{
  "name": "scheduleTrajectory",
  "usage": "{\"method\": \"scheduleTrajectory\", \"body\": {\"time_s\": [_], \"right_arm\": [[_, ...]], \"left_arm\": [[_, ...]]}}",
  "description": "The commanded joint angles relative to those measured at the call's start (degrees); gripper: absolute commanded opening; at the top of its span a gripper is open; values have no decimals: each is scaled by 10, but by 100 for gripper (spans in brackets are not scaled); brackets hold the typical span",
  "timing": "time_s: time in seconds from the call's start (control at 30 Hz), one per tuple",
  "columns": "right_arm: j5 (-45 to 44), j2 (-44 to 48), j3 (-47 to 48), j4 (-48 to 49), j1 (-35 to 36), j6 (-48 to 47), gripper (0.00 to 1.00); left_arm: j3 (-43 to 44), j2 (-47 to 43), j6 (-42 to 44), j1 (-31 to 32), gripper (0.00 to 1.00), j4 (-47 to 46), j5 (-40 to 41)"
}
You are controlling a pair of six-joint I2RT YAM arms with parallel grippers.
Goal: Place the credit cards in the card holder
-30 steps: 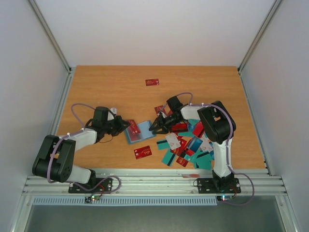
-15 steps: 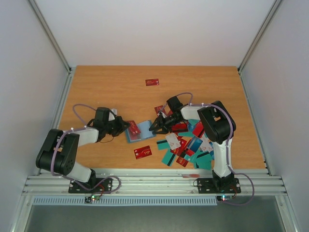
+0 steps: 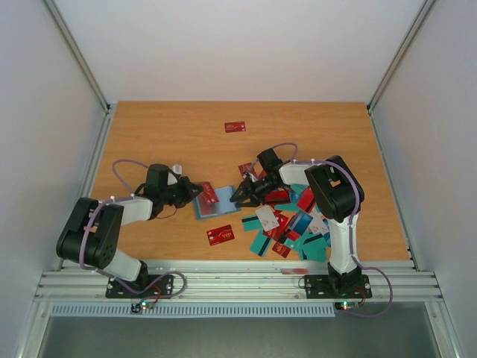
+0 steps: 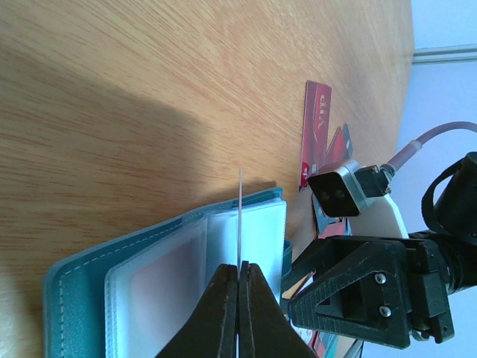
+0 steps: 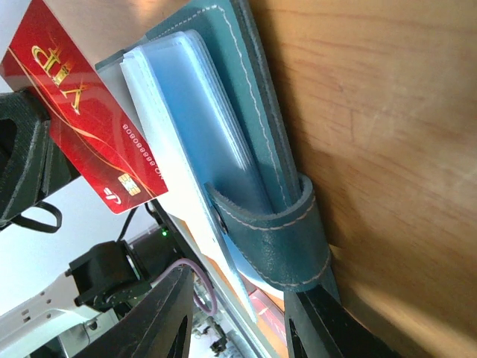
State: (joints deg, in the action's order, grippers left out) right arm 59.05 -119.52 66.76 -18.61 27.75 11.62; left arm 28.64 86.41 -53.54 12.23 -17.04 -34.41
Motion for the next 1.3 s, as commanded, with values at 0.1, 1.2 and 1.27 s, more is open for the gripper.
{"method": "scheduleTrajectory", "body": {"time_s": [0.1,1.2,1.27], "right_arm": [[-23,-34,-23,-48,9,14,35],[-13,-40,-28,-20,9,32,35],[-14,-40,-28,-19,10,33,35]], "left_arm": [[-15,20,19,-2,0,-59,-10],[-20,80,-7,9,0,-90,-92],[-17,71,1,8,0,-67,-94]]}}
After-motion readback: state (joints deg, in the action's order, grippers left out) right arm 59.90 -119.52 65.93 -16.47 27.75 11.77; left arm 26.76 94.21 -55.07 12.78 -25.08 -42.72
